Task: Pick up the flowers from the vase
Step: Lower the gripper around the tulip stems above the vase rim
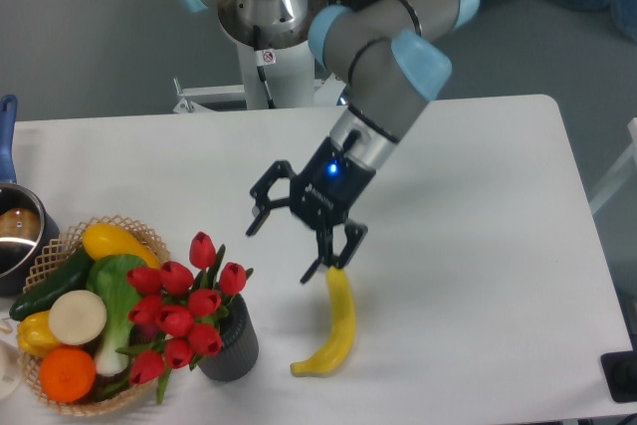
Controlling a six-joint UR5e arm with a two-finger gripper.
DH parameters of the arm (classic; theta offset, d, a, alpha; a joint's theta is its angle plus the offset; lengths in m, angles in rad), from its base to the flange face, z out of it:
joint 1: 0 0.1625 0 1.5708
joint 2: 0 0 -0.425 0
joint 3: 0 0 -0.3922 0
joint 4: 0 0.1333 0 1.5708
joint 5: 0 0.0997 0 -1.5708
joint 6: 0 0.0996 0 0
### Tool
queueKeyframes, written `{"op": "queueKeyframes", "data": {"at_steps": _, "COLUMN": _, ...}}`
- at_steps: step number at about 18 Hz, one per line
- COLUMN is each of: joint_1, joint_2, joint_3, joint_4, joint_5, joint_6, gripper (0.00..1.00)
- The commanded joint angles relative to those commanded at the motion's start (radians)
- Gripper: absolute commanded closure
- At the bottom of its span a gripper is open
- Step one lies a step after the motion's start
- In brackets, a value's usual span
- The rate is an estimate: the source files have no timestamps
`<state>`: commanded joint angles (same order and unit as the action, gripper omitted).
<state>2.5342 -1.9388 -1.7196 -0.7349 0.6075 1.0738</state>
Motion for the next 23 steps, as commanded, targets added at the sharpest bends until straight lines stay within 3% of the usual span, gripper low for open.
{"op": "queueKeyframes", "data": {"at_steps": 13, "joint_1": -0.114, "joint_2": -0.040, "joint_3": -0.009, "joint_4": 0.020, "joint_5": -0.054, "joint_6": -0.026, "gripper": 0.00}}
{"op": "queueKeyframes", "data": {"at_steps": 14, "joint_1": -0.114, "joint_2": -0.042, "joint_3": -0.009, "joint_4": 0.020, "joint_5": -0.054, "joint_6": -0.028, "gripper": 0.07}}
{"op": "queueKeyframes", "data": {"at_steps": 15, "joint_1": -0.112, "joint_2": -0.042, "joint_3": -0.008, "joint_4": 0.020, "joint_5": -0.054, "joint_6": -0.032, "gripper": 0.27}}
{"op": "queueKeyframes", "data": {"at_steps": 16, "joint_1": -0.111, "joint_2": -0.043, "joint_3": -0.006, "joint_4": 0.020, "joint_5": -0.055, "joint_6": -0.041, "gripper": 0.56}}
{"op": "queueKeyframes", "data": {"at_steps": 17, "joint_1": -0.103, "joint_2": -0.042, "joint_3": -0.003, "joint_4": 0.020, "joint_5": -0.055, "joint_6": -0.041, "gripper": 0.72}}
{"op": "queueKeyframes", "data": {"at_steps": 18, "joint_1": -0.094, "joint_2": -0.043, "joint_3": 0.002, "joint_4": 0.020, "joint_5": -0.055, "joint_6": -0.041, "gripper": 0.81}}
{"op": "queueKeyframes", "data": {"at_steps": 20, "joint_1": -0.078, "joint_2": -0.042, "joint_3": -0.001, "joint_4": 0.020, "joint_5": -0.055, "joint_6": -0.044, "gripper": 0.91}}
{"op": "queueKeyframes", "data": {"at_steps": 23, "joint_1": -0.065, "joint_2": -0.038, "joint_3": -0.002, "joint_4": 0.020, "joint_5": -0.057, "joint_6": -0.048, "gripper": 0.94}}
